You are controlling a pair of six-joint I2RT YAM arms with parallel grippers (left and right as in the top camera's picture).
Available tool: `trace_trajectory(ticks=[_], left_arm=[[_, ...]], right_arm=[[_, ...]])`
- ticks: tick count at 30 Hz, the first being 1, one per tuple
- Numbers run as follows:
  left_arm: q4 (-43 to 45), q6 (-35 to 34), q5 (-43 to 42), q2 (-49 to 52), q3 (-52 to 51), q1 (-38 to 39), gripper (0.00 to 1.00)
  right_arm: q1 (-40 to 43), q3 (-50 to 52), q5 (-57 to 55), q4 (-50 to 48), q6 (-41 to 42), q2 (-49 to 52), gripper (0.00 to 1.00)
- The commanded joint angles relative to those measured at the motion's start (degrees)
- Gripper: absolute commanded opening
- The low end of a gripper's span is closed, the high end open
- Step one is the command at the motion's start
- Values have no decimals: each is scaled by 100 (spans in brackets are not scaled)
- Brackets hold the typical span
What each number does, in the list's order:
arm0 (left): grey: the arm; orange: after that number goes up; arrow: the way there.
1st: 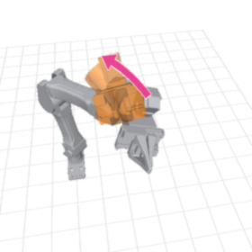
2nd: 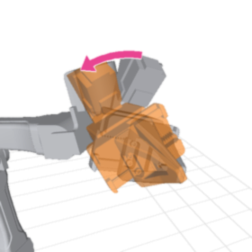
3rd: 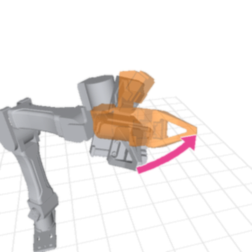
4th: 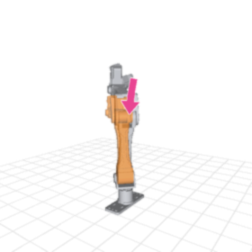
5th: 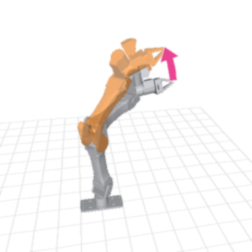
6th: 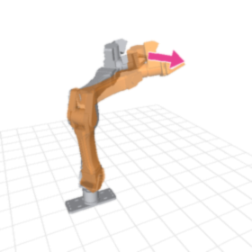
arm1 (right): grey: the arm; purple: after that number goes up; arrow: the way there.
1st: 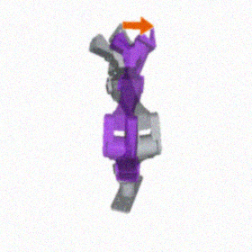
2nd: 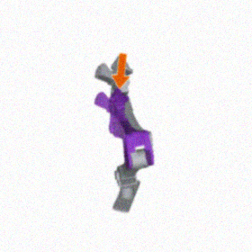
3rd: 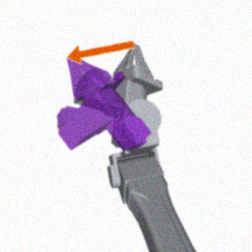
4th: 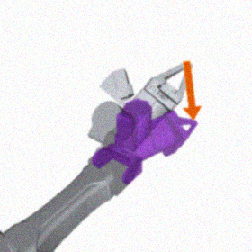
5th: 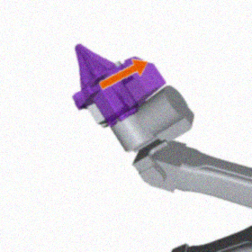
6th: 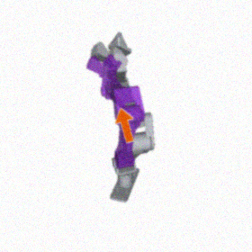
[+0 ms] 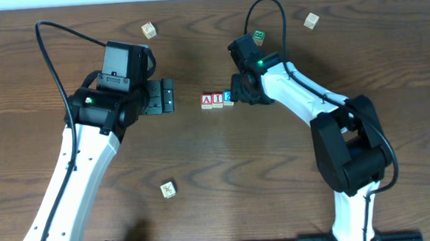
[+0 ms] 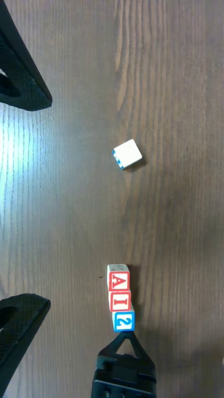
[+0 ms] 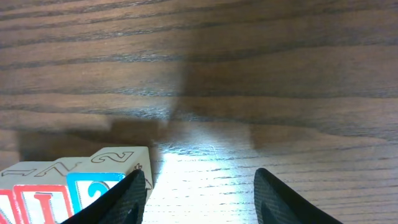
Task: Spell out Ai2
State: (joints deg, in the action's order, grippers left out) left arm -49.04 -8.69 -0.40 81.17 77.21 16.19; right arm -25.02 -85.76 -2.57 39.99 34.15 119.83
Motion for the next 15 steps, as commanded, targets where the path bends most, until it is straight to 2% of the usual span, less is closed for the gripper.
trace_trajectory(ticks=[1,2,8,12,15], left_arm=[[-2,98,103,-28,96,-4,96],[-2,98,103,-28,96,-4,95],[-2,98,348,-26,96,-4,95],[-20,98,686,186,83,-20,95],[66,101,704,719,81,-31,95]], right_arm=[[2,17,-334,28,70,-66,60],[26,17,-426,52,72,-66,63],[273,-140,-883,529,-70,-168,62],[382,-264,-1145,977,-168,-817,60],[382,-264,-1486,1456,-251,-1550,66]])
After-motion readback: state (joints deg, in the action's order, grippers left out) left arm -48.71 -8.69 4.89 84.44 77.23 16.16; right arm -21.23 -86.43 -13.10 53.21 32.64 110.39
